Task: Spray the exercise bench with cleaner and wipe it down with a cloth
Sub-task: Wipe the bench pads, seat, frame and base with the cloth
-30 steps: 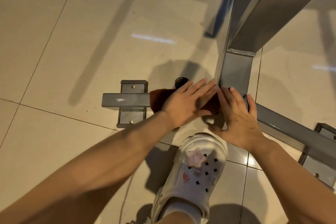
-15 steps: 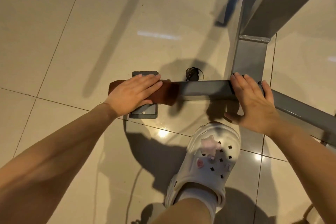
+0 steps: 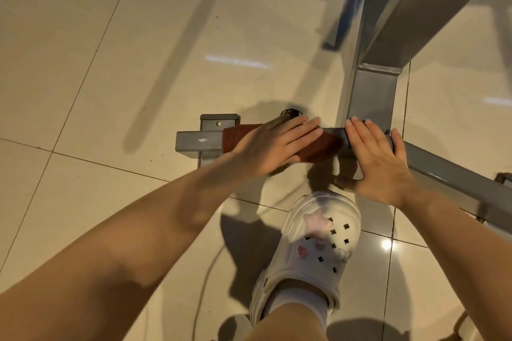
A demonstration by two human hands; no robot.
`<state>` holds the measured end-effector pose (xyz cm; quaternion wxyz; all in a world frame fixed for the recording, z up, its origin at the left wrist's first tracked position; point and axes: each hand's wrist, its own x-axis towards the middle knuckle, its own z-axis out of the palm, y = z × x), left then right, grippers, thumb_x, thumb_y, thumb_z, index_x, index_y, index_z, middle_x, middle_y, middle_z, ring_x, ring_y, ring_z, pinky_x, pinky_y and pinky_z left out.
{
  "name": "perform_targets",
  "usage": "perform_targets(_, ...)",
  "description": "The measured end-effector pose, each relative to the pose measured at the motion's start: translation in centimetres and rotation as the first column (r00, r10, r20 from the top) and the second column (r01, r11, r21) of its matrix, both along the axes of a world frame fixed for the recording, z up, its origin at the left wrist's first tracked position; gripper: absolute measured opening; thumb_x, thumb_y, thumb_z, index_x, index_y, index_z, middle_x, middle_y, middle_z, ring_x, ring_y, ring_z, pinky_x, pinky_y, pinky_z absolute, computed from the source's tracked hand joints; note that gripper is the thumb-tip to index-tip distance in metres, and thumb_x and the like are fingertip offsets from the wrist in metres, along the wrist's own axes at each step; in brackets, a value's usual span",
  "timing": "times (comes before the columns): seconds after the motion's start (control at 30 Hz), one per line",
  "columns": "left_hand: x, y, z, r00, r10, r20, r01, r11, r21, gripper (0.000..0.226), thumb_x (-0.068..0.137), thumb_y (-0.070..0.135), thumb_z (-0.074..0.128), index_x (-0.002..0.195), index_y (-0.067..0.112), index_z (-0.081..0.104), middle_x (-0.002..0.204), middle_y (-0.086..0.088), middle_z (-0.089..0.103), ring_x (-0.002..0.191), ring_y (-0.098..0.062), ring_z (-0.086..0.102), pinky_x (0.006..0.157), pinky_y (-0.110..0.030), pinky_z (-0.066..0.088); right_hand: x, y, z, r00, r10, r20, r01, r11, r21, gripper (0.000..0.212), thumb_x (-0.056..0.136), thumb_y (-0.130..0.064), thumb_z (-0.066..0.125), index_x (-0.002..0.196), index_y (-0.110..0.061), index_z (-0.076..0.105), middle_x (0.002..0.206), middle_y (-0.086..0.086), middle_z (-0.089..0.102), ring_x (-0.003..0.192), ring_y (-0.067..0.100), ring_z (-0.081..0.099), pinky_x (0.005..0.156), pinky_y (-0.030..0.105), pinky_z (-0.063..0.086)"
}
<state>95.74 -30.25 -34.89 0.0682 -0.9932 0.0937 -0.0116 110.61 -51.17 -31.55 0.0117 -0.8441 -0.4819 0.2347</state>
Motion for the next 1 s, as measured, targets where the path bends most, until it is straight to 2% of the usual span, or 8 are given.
perform_targets(0.13, 0.6, -0.1, 0.9, 1.000, 0.005, 0.006, -0.005, 0.993, -0.122, 0.063, 0.096, 0.042, 0.042, 0.147, 0.006, 0.035, 0.152, -0.013, 0.037, 0.138, -0.029, 0.038, 0.114, -0.040, 0.031, 0.3, -0.1, -0.1, 1.000, 0.011, -0.008, -0.011, 1.000, 0.011, 0.109, 0.067, -0.071, 0.040, 0.150, -0.030, -0.018, 0.163, -0.008, -0.013, 0.149, 0.013, -0.015, 0.114, 0.039, -0.019)
perform_targets(0.23, -1.3, 1.9, 1.3, 0.998, 0.051, -0.033, -0.052, 0.998, -0.023, 0.070, 0.098, 0.054, 0.032, 0.152, 0.011, 0.023, 0.157, -0.011, 0.029, 0.141, -0.026, 0.031, 0.115, -0.040, 0.021, 0.4, -0.3, -0.2, 1.000, 0.018, -0.016, -0.017, 0.999, 0.028, 0.105, 0.069, -0.068, 0.041, 0.148, -0.032, -0.017, 0.163, -0.008, -0.010, 0.149, 0.013, -0.012, 0.114, 0.040, -0.019)
perform_targets(0.37, -5.2, 6.4, 1.8, 0.976, 0.173, -0.129, -0.200, 0.951, -0.236, 0.075, 0.094, 0.060, 0.043, 0.152, 0.017, 0.026, 0.157, -0.012, 0.028, 0.141, -0.030, 0.032, 0.114, -0.049, 0.026, 0.4, -0.4, -0.4, 1.000, 0.027, -0.014, -0.027, 0.999, 0.046, 0.104, 0.069, -0.073, 0.038, 0.150, -0.031, -0.014, 0.163, -0.009, -0.009, 0.149, 0.014, -0.010, 0.115, 0.041, -0.018)
perform_targets(0.47, -6.9, 8.4, 2.0, 0.964, 0.225, -0.140, -0.253, 0.940, -0.229, 0.077, 0.091, 0.063, 0.043, 0.152, 0.017, 0.029, 0.156, -0.014, 0.029, 0.139, -0.034, 0.034, 0.112, -0.051, 0.029, 0.4, -0.3, -0.3, 1.000, 0.024, -0.004, -0.024, 0.999, 0.026, 0.104, 0.073, -0.070, 0.044, 0.147, -0.032, -0.019, 0.162, -0.010, -0.014, 0.148, 0.013, -0.014, 0.114, 0.041, -0.019)
perform_targets(0.6, -6.8, 7.8, 1.9, 0.969, 0.205, -0.141, -0.229, 0.955, -0.190, 0.075, 0.093, 0.066, 0.034, 0.153, 0.021, 0.024, 0.158, -0.012, 0.024, 0.143, -0.032, 0.028, 0.116, -0.048, 0.022, 0.0, -0.1, -0.2, 1.000, 0.013, 0.012, -0.012, 1.000, -0.021, 0.111, 0.082, -0.063, 0.061, 0.147, -0.030, -0.022, 0.162, -0.008, -0.016, 0.148, 0.014, -0.018, 0.114, 0.043, -0.020)
perform_targets(0.7, -5.6, 6.0, 1.6, 0.966, 0.232, -0.111, -0.247, 0.958, -0.149, 0.076, 0.093, 0.068, 0.028, 0.153, 0.023, 0.018, 0.158, -0.010, 0.024, 0.145, -0.030, 0.026, 0.116, -0.052, 0.023, -0.2, -0.2, -0.3, 0.999, 0.004, 0.036, -0.004, 1.000, -0.011, 0.111, 0.076, -0.071, 0.053, 0.152, -0.027, -0.014, 0.162, -0.007, -0.011, 0.148, 0.015, -0.013, 0.113, 0.041, -0.022)
perform_targets(0.8, -2.0, 2.4, 1.4, 0.972, 0.229, -0.059, -0.235, 0.963, -0.132, 0.075, 0.093, 0.068, 0.030, 0.153, 0.024, 0.017, 0.157, -0.010, 0.028, 0.144, -0.031, 0.028, 0.116, -0.051, 0.025, -0.2, 0.0, -0.2, 1.000, 0.008, 0.025, -0.007, 0.999, -0.032, 0.109, 0.070, -0.074, 0.042, 0.149, -0.029, -0.018, 0.159, -0.012, -0.016, 0.147, 0.012, -0.016, 0.111, 0.037, -0.026)
perform_targets(1.0, 0.7, 0.0, 0.9, 0.987, 0.162, 0.022, -0.159, 0.983, -0.094, 0.077, 0.094, 0.066, 0.034, 0.153, 0.016, 0.024, 0.157, -0.014, 0.028, 0.141, -0.032, 0.034, 0.115, -0.045, 0.027, 0.1, -0.1, -0.3, 1.000, 0.022, 0.002, -0.022, 0.999, -0.029, 0.108, 0.071, -0.074, 0.042, 0.150, -0.032, -0.018, 0.152, -0.019, -0.022, 0.141, 0.002, -0.024, 0.110, 0.035, -0.027)
